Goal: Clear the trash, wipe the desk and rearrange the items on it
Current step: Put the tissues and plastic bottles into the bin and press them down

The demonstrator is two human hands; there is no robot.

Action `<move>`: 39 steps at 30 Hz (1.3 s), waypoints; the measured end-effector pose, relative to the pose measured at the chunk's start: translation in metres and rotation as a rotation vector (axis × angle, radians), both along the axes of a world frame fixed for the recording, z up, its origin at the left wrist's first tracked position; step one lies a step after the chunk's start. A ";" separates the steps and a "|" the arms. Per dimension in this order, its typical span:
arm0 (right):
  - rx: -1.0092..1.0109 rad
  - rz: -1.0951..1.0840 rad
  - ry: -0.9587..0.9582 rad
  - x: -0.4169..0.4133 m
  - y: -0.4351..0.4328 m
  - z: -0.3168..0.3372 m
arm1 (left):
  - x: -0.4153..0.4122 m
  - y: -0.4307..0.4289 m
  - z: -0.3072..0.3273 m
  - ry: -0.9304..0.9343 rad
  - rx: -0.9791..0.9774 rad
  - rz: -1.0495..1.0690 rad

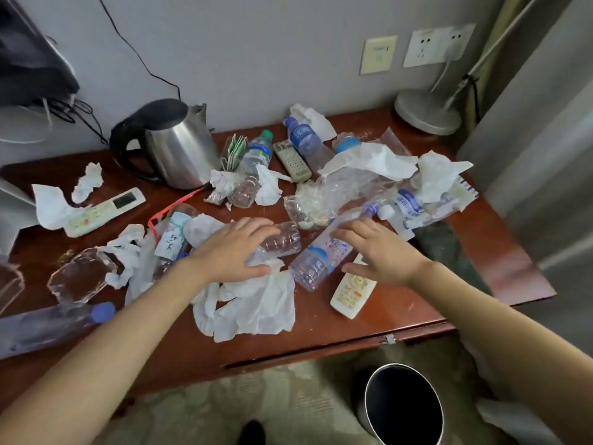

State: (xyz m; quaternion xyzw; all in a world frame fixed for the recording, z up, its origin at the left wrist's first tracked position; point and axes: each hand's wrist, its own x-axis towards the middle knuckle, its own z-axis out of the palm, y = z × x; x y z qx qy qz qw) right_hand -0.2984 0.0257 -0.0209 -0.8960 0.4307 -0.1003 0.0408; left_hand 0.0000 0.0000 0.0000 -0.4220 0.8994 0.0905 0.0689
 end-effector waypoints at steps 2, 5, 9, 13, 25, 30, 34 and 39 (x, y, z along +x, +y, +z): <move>-0.044 0.134 0.024 0.015 -0.015 -0.001 | 0.011 -0.015 -0.005 -0.037 0.029 -0.005; -0.254 0.280 0.042 0.033 -0.033 0.006 | 0.025 -0.029 -0.014 -0.115 0.092 -0.007; -0.337 0.110 0.126 0.037 -0.074 0.031 | 0.031 -0.039 -0.023 -0.090 0.198 -0.020; 0.234 -0.150 0.175 0.033 -0.120 0.022 | 0.034 -0.044 -0.028 -0.029 0.283 0.012; 0.210 -0.132 0.167 0.064 -0.148 -0.035 | 0.069 -0.038 -0.014 0.156 0.273 0.236; 0.141 -0.133 -0.119 0.058 -0.146 -0.025 | 0.061 -0.040 0.013 0.367 0.256 0.295; 0.072 -0.151 -0.369 0.043 -0.137 0.020 | 0.044 -0.043 0.043 0.510 0.221 0.300; -0.009 -0.157 -0.601 0.018 -0.106 0.088 | 0.012 -0.037 0.086 0.569 0.249 0.211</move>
